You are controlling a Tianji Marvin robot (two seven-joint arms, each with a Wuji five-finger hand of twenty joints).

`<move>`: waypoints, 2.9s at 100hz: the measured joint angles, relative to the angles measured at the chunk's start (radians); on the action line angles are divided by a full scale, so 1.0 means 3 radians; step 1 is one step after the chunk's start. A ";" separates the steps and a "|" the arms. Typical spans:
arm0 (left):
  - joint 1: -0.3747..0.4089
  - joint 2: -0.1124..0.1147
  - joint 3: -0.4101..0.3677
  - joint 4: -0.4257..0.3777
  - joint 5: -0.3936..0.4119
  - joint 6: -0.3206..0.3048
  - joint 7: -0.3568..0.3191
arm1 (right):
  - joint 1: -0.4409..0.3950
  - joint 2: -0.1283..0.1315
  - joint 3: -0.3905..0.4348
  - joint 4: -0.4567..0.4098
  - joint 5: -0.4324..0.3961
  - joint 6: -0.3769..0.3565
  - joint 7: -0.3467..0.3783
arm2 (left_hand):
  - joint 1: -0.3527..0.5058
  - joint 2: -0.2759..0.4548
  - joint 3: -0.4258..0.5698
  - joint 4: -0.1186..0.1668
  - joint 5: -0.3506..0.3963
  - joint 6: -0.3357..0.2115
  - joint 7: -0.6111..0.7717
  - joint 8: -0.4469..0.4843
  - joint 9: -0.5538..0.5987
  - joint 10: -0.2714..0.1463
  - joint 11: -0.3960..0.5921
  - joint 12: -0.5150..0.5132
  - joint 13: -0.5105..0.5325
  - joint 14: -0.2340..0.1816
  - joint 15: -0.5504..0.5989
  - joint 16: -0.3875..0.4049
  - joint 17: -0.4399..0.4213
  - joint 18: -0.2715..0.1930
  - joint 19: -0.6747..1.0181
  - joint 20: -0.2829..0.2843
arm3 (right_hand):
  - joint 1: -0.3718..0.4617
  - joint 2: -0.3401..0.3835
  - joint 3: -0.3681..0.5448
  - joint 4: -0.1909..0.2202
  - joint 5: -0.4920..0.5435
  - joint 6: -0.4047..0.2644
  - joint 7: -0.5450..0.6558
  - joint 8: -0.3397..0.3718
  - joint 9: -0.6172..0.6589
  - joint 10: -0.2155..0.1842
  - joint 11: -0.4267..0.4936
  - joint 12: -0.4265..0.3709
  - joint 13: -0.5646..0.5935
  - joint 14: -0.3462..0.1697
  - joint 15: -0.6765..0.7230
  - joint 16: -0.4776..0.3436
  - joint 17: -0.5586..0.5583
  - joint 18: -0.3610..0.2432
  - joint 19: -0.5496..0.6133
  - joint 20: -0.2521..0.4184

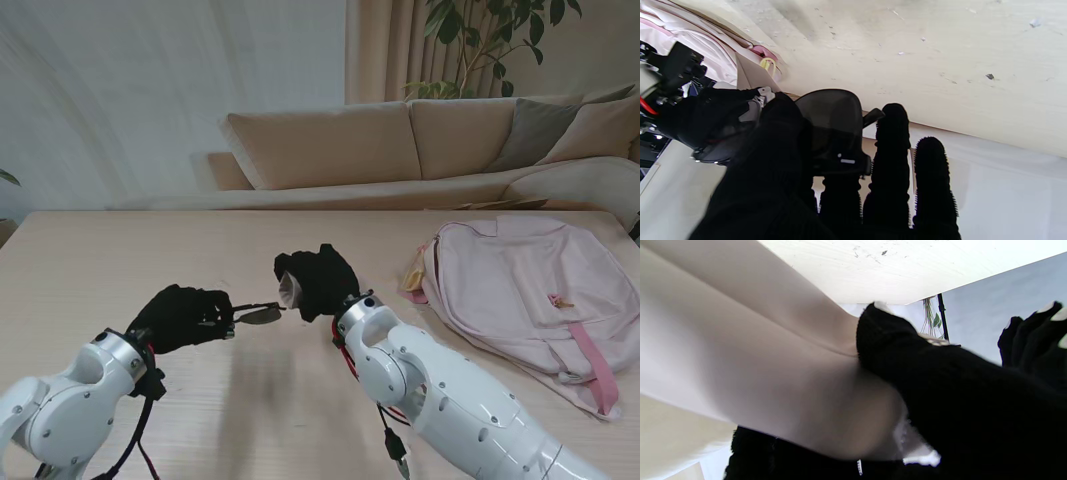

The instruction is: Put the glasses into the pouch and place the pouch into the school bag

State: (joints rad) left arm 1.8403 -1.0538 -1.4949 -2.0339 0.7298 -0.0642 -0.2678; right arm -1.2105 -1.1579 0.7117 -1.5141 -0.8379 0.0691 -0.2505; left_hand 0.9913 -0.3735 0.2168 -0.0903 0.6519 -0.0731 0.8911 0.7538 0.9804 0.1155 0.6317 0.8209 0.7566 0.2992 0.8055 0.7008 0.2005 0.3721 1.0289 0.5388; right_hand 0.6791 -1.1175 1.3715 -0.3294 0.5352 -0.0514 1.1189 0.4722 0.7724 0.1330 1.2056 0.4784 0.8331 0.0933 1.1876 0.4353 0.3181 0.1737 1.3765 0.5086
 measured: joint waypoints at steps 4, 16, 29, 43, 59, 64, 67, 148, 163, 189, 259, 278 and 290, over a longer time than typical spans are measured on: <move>-0.0063 0.0011 0.0032 -0.0002 0.0029 0.0058 -0.0031 | 0.0020 -0.0003 0.0001 0.0023 -0.0007 -0.0012 0.0000 | 0.0000 0.0000 0.0000 0.0000 0.0000 0.0038 0.0000 -0.0021 0.0002 0.0000 0.0031 0.0000 0.0043 0.0004 0.0037 0.0026 0.0020 0.0000 0.0031 0.0004 | 0.0000 0.0000 0.0000 0.0000 0.0000 0.0000 0.0000 0.0007 -0.0009 0.0002 0.0000 0.0001 0.0000 0.0000 0.0000 0.0000 -0.0025 0.0000 0.0000 0.0000; -0.0201 0.0030 0.0087 -0.0036 0.0083 0.0183 -0.0224 | 0.0067 -0.0006 0.0007 0.0102 -0.0043 -0.0100 -0.0030 | 0.0000 0.0000 0.0000 0.0000 0.0038 0.0134 0.0002 -0.0071 0.0074 0.0012 0.0078 -0.0001 0.0093 0.0044 0.0090 0.0062 0.0071 -0.0004 0.0074 0.0036 | 0.0000 0.0000 0.0000 0.0000 0.0000 0.0001 0.0000 0.0034 -0.0025 0.0007 0.0000 0.0005 0.0000 0.0000 0.0000 0.0003 -0.0044 0.0000 0.0000 0.0000; -0.0356 0.0065 0.0179 -0.0059 -0.0192 0.0598 -0.0533 | 0.0091 -0.0004 0.0017 0.0173 -0.0090 -0.0149 -0.0093 | -0.0001 0.0000 0.0079 0.0000 0.0038 0.0255 0.0046 -0.0177 0.0092 0.0079 0.0128 -0.0001 0.0139 0.0131 0.0125 0.0131 0.0097 -0.0005 0.0076 0.0042 | 0.0000 0.0000 0.0001 0.0000 0.0000 0.0035 0.0000 0.0059 -0.0103 0.0017 0.0003 0.0006 -0.0002 0.0000 0.0000 0.0038 -0.0086 0.0000 0.0000 0.0001; -0.0577 0.0106 0.0311 -0.0017 -0.0337 0.0785 -0.0714 | 0.0117 0.0005 0.0025 0.0243 -0.0216 -0.0262 -0.0189 | -0.0004 -0.0013 0.0150 0.0000 0.0076 0.0340 0.0048 -0.0219 0.0129 0.0123 0.0132 -0.0001 0.0164 0.0173 0.0157 0.0166 0.0121 0.0000 0.0116 0.0076 | 0.0000 0.0000 0.0001 0.0000 0.0000 0.0037 -0.0001 0.0080 -0.0103 0.0018 0.0003 0.0006 -0.0003 0.0001 0.0000 0.0046 -0.0115 0.0000 0.0000 0.0004; -0.0820 0.0146 0.0447 0.0043 -0.0529 0.1186 -0.1000 | 0.0155 0.0016 0.0009 0.0293 -0.0304 -0.0272 -0.0282 | -0.0079 -0.0089 0.0424 -0.0057 0.0135 0.0429 0.0052 -0.0255 0.0136 0.0205 0.0178 -0.0001 0.0201 0.0254 0.0161 0.0203 0.0141 0.0006 0.0118 0.0085 | 0.0000 0.0000 0.0001 0.0000 0.0000 0.0041 -0.0002 0.0081 -0.0105 0.0021 0.0039 0.0006 -0.0039 0.0005 0.0000 0.0054 -0.0125 0.0000 0.0000 0.0011; -0.0887 0.0163 0.0487 0.0065 -0.0607 0.1304 -0.1080 | 0.0166 0.0020 0.0004 0.0302 -0.0338 -0.0268 -0.0298 | -0.0081 -0.0122 0.0431 -0.0067 0.0139 0.0432 0.0053 -0.0263 0.0171 0.0214 0.0195 -0.0001 0.0203 0.0259 0.0194 0.0208 0.0154 0.0007 0.0120 0.0087 | 0.0000 0.0000 0.0001 0.0000 0.0000 0.0044 -0.0002 0.0082 -0.0105 0.0021 0.0039 0.0006 -0.0039 0.0005 0.0000 0.0078 -0.0127 0.0000 0.0000 0.0035; -0.0915 0.0172 0.0505 0.0080 -0.0605 0.1315 -0.1114 | 0.0172 0.0022 0.0002 0.0306 -0.0351 -0.0264 -0.0306 | -0.0083 -0.0126 0.0470 -0.0067 0.0162 0.0465 0.0053 -0.0265 0.0172 0.0241 0.0200 -0.0001 0.0203 0.0265 0.0194 0.0211 0.0160 0.0007 0.0122 0.0087 | 0.0000 0.0000 0.0001 0.0000 0.0000 0.0045 -0.0002 0.0082 -0.0105 0.0022 0.0040 0.0006 -0.0039 0.0005 0.0000 0.0082 -0.0136 0.0000 0.0000 0.0036; -0.1157 0.0122 0.0681 0.0424 -0.1229 0.1544 -0.0795 | 0.0346 0.0120 -0.0200 0.0355 -0.0761 -0.0441 -0.0449 | -0.0165 -0.0261 0.0784 -0.0101 0.0242 0.0659 0.0096 -0.0340 0.0316 0.0370 0.0278 0.0008 0.0317 0.0375 0.0234 0.0251 0.0221 0.0070 0.0160 0.0123 | 0.0000 0.0003 0.0034 0.0000 -0.0010 0.0110 -0.0002 0.0083 -0.0144 0.0062 0.0082 0.0006 -0.0039 0.0010 0.0002 0.0090 -0.0168 -0.0001 0.0038 0.0041; -0.1226 0.0138 0.0747 0.0447 -0.1328 0.1737 -0.0869 | 0.0338 0.0118 -0.0235 0.0355 -0.0737 -0.0407 -0.0448 | -0.0166 -0.0265 0.0820 -0.0101 0.0279 0.0694 0.0102 -0.0340 0.0322 0.0402 0.0278 0.0007 0.0317 0.0385 0.0234 0.0251 0.0221 0.0078 0.0160 0.0123 | 0.0000 0.0003 0.0036 0.0000 -0.0010 0.0110 0.0004 0.0083 -0.0144 0.0063 0.0082 0.0006 -0.0039 0.0010 0.0002 0.0091 -0.0168 -0.0001 0.0038 0.0042; -0.1504 0.0143 0.0952 0.0611 -0.1440 0.1804 -0.0848 | 0.0335 0.0109 -0.0292 0.0373 -0.0664 -0.0323 -0.0441 | -0.0166 -0.0307 0.0926 -0.0102 0.0345 0.0859 0.0139 -0.0339 0.0386 0.0418 0.0288 0.0020 0.0362 0.0415 0.0234 0.0251 0.0254 0.0083 0.0161 0.0125 | 0.0007 0.0004 0.0039 0.0004 -0.0011 0.0154 0.0026 0.0083 -0.0193 0.0094 0.0083 0.0006 -0.0039 0.0011 0.0002 0.0091 -0.0168 -0.0001 0.0038 0.0043; -0.1903 0.0008 0.1429 0.0949 -0.1463 0.1668 -0.0446 | 0.0105 -0.0058 -0.0188 0.0300 -0.0068 0.0141 -0.0379 | -0.0895 -0.0222 0.0652 0.0003 0.0223 0.0863 -0.0188 -0.0461 -0.0124 0.0363 0.0019 -0.0199 -0.0079 0.0328 0.0070 0.0149 0.0045 0.0083 0.0158 0.0120 | -0.0018 0.0006 0.0035 0.0006 0.0029 0.0332 0.0187 0.0081 -0.0249 0.0234 0.0088 0.0008 -0.0112 0.0192 0.0001 0.0097 -0.0195 0.0020 0.0038 0.0043; -0.1647 0.0001 0.1238 0.0683 -0.1246 0.1641 -0.0452 | 0.0075 -0.0090 -0.0146 0.0258 -0.0027 0.0202 -0.0390 | -0.1052 -0.0102 0.0257 0.0078 -0.0475 0.0840 -0.0444 -0.0408 -0.1172 0.0217 -0.0404 -0.0640 -0.0695 0.0143 -0.0280 0.0046 -0.0074 0.0005 0.0158 0.0120 | -0.0018 0.0008 0.0035 0.0006 0.0006 0.0290 0.0195 0.0080 -0.0249 0.0234 0.0089 0.0008 -0.0112 0.0176 0.0001 0.0097 -0.0195 0.0020 0.0039 0.0043; -0.1446 -0.0015 0.1072 0.0519 -0.1178 0.1602 -0.0307 | 0.0064 -0.0110 -0.0131 0.0252 -0.0008 0.0240 -0.0417 | -0.1054 -0.0047 0.0044 0.0080 -0.0799 0.0636 -0.0748 -0.0508 -0.1505 0.0162 -0.0537 -0.0831 -0.0983 0.0084 -0.0494 -0.0043 -0.0242 -0.0065 0.0157 0.0120 | -0.0018 0.0042 0.0032 0.0002 0.0004 0.0197 0.0197 0.0079 -0.0249 0.0232 0.0090 0.0008 -0.0112 0.0166 0.0001 0.0098 -0.0195 0.0020 0.0039 0.0044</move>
State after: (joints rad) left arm 1.4066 -1.0582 -1.1732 -1.8783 0.3766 0.4163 -0.3600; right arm -1.1914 -1.1910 0.6723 -1.4386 -0.8403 0.1412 -0.3755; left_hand 0.6752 -0.3875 0.2300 -0.0662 0.4122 0.1177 0.6668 0.6013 0.5288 0.1642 0.4706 0.5717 0.4617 0.3243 0.6573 0.6880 0.1279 0.3526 1.0762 0.5748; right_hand 0.6739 -1.1049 1.3812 -0.3287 0.5362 0.0078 1.1781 0.4960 0.6976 0.2026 1.2325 0.4807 0.7994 0.1432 1.1879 0.4646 0.2596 0.1798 1.3883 0.5217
